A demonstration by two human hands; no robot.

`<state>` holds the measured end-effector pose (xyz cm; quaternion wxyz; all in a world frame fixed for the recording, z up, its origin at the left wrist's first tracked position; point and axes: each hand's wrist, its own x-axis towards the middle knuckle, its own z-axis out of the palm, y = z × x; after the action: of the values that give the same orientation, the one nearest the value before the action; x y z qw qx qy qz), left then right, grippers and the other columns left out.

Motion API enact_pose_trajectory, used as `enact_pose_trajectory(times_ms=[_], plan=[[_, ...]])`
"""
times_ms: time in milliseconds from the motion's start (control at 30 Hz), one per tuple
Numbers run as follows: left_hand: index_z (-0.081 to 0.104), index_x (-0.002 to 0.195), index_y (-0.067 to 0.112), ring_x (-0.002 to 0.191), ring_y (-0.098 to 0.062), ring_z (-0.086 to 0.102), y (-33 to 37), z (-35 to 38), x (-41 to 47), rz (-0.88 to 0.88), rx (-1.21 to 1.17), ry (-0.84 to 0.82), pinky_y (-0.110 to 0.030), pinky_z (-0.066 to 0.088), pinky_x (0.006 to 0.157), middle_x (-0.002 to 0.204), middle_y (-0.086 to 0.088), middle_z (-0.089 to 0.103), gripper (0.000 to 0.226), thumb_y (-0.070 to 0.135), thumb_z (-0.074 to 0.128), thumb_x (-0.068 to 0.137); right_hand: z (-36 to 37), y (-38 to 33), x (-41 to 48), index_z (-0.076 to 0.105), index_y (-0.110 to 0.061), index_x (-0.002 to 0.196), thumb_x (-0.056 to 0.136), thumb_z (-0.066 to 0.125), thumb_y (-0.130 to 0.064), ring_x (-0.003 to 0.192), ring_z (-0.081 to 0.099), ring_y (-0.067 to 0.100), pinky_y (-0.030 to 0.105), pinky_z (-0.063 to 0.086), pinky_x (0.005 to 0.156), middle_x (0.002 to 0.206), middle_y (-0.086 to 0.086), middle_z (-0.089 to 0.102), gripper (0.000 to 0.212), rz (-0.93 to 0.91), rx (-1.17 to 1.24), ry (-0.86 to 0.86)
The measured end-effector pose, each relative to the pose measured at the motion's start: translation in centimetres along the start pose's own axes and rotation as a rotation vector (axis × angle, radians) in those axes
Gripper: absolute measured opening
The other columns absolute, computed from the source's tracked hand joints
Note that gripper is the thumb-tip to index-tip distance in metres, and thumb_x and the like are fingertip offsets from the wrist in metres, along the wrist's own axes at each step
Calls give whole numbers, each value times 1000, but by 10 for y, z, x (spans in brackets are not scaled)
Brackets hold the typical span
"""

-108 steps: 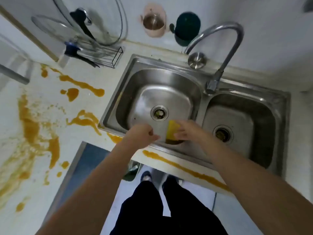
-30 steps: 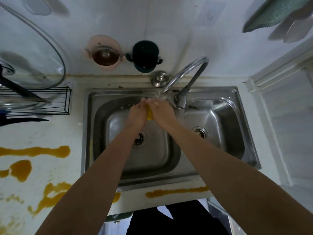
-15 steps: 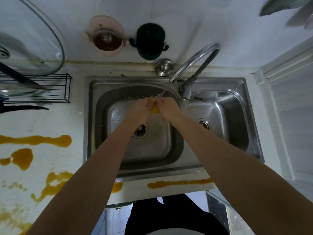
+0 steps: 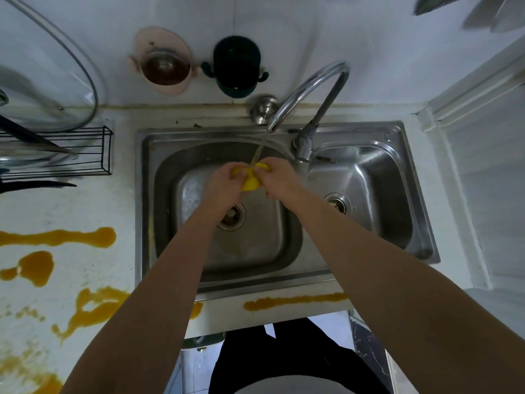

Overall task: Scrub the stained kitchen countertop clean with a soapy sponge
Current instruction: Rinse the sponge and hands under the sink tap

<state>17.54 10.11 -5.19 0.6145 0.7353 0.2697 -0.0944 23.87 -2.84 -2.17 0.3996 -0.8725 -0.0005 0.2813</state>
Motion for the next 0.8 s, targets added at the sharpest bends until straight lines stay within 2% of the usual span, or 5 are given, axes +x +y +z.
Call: enact_pose_trajectory(times_ms=[167, 400, 500, 600, 800], plan=[[63, 82, 10, 65, -17, 50, 12, -13, 1, 12, 167, 135, -35, 42, 66, 69, -1, 52, 48, 48, 47, 107, -3, -21, 2, 69, -6, 101, 106, 40, -36, 75, 60, 23, 41, 55, 77, 79, 6, 60, 41, -113, -253, -83], [59, 135, 27, 89, 6, 59, 17, -19, -8, 107, 241, -82, -8, 43, 70, 110, 15, 64, 36, 39, 63, 101, -22, -42, -2, 67, -10, 95, 99, 54, -36, 50, 62, 14, 21, 49, 46, 61, 5, 65, 29, 27, 99, -180], [68, 116, 25, 91, 4, 67, 29, -14, -17, -125, -244, -182, -30, 55, 93, 98, 14, 75, 50, 60, 34, 106, -29, -50, -6, 67, -13, 106, 94, 57, -32, 66, 69, 13, 25, 57, 58, 78, 5, 72, 25, -49, 124, -222], [62, 134, 33, 122, -27, 66, 29, -6, -10, -348, -676, -302, -68, 45, 104, 133, -2, 69, 81, 83, 14, 93, -28, -45, -12, 64, -20, 121, 91, 60, -32, 80, 69, 12, 35, 62, 76, 89, 0, 72, 32, -215, -18, -242], [55, 147, 17, 127, -37, 63, 42, 6, -3, -351, -980, -342, -60, 47, 107, 140, -16, 64, 61, 57, 35, 105, -27, -18, -15, 46, -33, 143, 91, 54, -37, 110, 60, 12, 37, 51, 99, 132, -2, 61, 53, -362, -153, -51]])
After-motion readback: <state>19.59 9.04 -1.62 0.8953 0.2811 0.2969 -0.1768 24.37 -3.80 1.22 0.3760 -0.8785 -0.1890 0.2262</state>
